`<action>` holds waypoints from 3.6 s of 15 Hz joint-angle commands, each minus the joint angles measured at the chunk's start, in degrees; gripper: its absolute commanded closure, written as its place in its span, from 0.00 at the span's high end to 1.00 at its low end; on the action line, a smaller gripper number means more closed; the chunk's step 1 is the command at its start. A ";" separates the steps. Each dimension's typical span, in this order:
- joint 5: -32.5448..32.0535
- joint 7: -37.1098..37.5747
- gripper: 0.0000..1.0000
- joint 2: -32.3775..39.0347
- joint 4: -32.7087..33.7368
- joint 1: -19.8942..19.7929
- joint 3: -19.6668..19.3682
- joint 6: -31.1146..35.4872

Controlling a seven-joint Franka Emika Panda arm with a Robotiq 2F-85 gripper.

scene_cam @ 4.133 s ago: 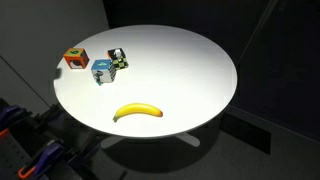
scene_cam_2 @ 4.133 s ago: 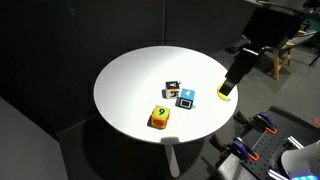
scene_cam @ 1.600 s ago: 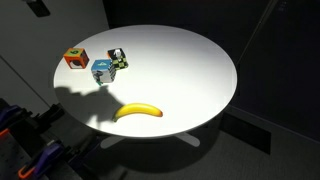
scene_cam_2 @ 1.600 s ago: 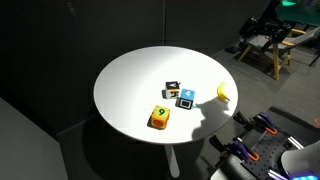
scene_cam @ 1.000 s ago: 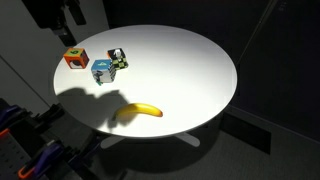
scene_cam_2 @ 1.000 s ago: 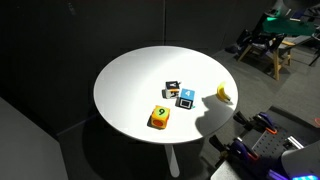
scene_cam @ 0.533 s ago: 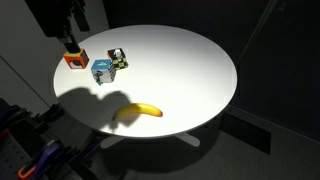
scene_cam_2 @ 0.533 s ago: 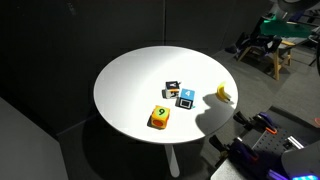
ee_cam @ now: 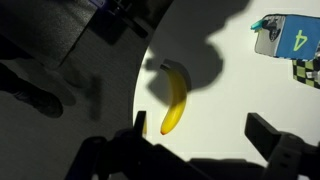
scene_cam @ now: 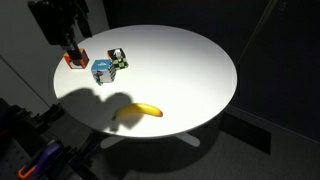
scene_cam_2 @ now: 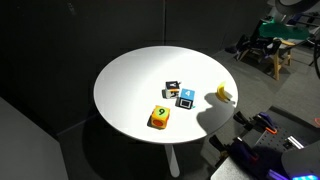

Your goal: Turn the banana to the left

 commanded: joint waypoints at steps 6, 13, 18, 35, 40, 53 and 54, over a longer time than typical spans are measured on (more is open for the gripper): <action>-0.57 4.41 1.00 11.13 3.43 0.45 -5.02 8.84; 0.00 4.86 1.00 21.64 7.73 1.41 -7.85 14.31; -0.56 5.42 1.00 28.47 12.26 2.95 -10.14 14.34; -3.21 11.45 1.00 42.98 18.10 12.50 -15.12 16.96; -3.22 11.24 1.00 43.90 18.05 12.92 -15.44 17.93; -1.78 9.40 1.00 47.10 18.18 12.49 -14.51 21.09; -1.52 9.26 1.00 47.66 18.19 12.53 -14.41 21.91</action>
